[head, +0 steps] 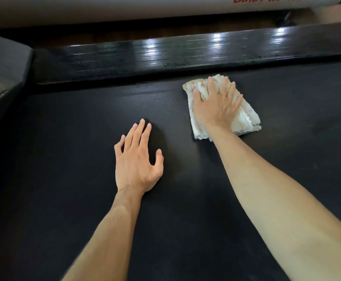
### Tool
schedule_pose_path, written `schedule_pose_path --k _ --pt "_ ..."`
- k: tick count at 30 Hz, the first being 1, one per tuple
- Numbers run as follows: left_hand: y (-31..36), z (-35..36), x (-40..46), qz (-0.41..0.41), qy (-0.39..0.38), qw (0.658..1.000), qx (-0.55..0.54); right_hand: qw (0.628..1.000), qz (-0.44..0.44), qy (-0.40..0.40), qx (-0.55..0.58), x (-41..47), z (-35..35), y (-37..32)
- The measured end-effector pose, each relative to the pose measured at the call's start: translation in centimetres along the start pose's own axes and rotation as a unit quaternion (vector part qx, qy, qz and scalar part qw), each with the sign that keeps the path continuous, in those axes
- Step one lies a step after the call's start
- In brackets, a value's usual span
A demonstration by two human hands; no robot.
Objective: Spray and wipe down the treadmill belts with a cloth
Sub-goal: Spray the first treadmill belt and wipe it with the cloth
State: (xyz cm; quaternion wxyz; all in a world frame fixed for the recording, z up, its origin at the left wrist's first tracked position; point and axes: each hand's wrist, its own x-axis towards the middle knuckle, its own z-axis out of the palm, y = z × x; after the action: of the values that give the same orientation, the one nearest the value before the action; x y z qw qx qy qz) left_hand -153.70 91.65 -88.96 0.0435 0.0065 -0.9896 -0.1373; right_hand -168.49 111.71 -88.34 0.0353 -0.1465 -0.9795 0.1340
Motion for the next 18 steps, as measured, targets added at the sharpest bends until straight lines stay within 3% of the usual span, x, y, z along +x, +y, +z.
schedule_pose_path --k 2,7,9,13,18 --pt "-0.1 0.0 0.1 -0.001 -0.001 1.0 -0.002 1.0 -0.005 0.002 0.0 -0.5 0.2 -0.7" --pt "0.0 -0.1 0.0 0.002 -0.004 1.0 0.002 0.982 -0.183 -0.039 -0.011 -2.5 -0.9 1.4" --pt "0.0 -0.1 0.0 0.002 -0.002 1.0 0.001 0.977 -0.208 -0.05 -0.017 -2.7 -1.4 3.3" --pt "0.1 -0.1 0.0 -0.002 -0.006 1.0 0.0 0.991 -0.126 -0.04 -0.017 -1.0 -2.0 4.9" --pt "0.1 -0.2 0.0 -0.004 -0.004 1.0 -0.009 0.999 -0.031 -0.024 0.002 -0.4 -0.6 1.4"
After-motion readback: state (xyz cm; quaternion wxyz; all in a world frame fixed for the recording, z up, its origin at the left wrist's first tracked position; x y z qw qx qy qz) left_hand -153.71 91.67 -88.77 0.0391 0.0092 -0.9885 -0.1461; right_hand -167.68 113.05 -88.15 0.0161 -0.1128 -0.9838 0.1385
